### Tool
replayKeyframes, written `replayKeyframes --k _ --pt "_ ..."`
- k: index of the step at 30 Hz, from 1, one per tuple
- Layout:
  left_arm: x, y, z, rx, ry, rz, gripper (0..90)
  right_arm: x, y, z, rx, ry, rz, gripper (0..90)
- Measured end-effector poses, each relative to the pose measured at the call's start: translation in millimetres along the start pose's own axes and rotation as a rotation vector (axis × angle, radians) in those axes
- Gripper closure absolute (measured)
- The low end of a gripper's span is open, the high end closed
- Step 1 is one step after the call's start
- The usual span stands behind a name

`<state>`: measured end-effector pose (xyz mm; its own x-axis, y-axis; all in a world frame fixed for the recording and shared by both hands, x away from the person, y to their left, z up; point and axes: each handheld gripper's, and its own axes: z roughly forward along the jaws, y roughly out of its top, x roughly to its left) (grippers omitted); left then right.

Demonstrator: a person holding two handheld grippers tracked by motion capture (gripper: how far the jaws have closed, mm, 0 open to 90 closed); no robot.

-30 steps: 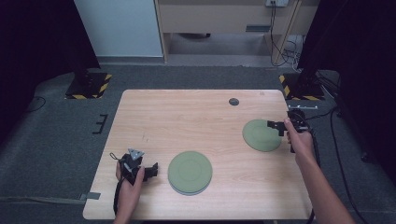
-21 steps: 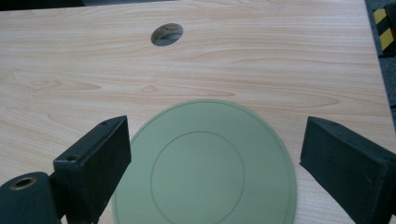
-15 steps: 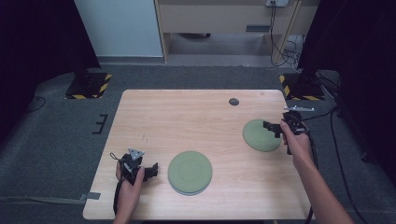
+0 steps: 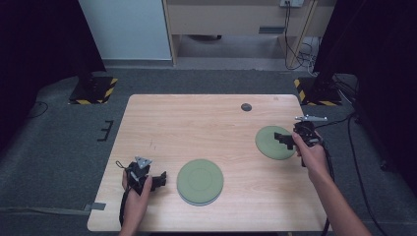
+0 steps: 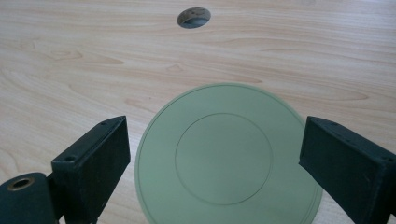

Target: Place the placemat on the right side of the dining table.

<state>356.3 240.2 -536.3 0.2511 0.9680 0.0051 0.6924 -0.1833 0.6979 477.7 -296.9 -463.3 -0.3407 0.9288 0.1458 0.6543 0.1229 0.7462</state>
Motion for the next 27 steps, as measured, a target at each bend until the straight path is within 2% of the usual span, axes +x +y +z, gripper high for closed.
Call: replayKeyframes --k 20,27 --pt "0.0 0.0 0.0 0.0 0.0 0.0 0.0 22.0 -16.6 -8.7 0.009 0.022 -0.089 8.9" --pt "0.0 0.0 0.0 0.0 0.0 0.0 0.0 31.5 -25.1 -9.5 0.03 0.03 -0.112 9.1"
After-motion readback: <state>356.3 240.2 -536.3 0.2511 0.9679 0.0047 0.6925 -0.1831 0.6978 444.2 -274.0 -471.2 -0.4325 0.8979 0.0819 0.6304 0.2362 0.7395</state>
